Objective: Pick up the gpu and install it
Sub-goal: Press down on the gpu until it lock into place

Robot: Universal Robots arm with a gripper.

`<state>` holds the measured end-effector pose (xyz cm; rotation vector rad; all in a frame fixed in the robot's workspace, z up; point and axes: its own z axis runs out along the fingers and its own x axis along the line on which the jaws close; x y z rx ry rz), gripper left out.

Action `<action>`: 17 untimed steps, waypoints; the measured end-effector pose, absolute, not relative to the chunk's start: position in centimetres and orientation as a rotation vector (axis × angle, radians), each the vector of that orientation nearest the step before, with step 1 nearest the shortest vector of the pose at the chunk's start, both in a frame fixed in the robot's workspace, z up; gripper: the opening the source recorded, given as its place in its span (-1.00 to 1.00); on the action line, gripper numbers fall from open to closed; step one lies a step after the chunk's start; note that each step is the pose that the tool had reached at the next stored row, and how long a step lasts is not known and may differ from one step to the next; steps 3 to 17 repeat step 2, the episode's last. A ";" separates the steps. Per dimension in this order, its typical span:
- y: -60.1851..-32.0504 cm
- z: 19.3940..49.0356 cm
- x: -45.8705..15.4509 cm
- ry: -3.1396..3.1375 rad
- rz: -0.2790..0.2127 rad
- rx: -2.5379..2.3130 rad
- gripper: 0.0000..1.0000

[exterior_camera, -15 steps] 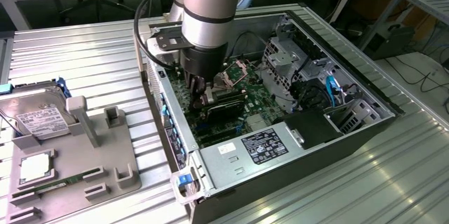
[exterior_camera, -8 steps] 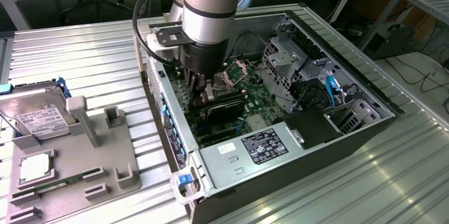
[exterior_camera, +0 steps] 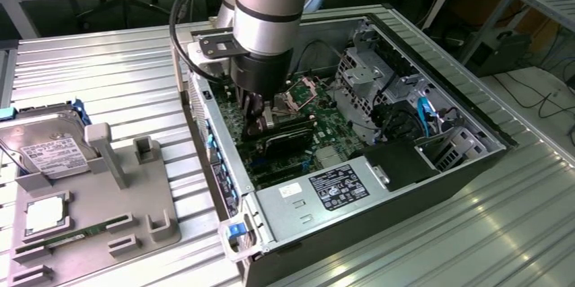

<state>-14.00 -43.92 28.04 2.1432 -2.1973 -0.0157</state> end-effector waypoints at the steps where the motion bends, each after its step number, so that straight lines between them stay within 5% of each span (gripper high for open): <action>1: -43.9 28.0 -14.0 -2.197 -0.016 2.143 -0.79; 17: -43.9 28.0 -14.0 -2.197 -0.016 2.143 -0.79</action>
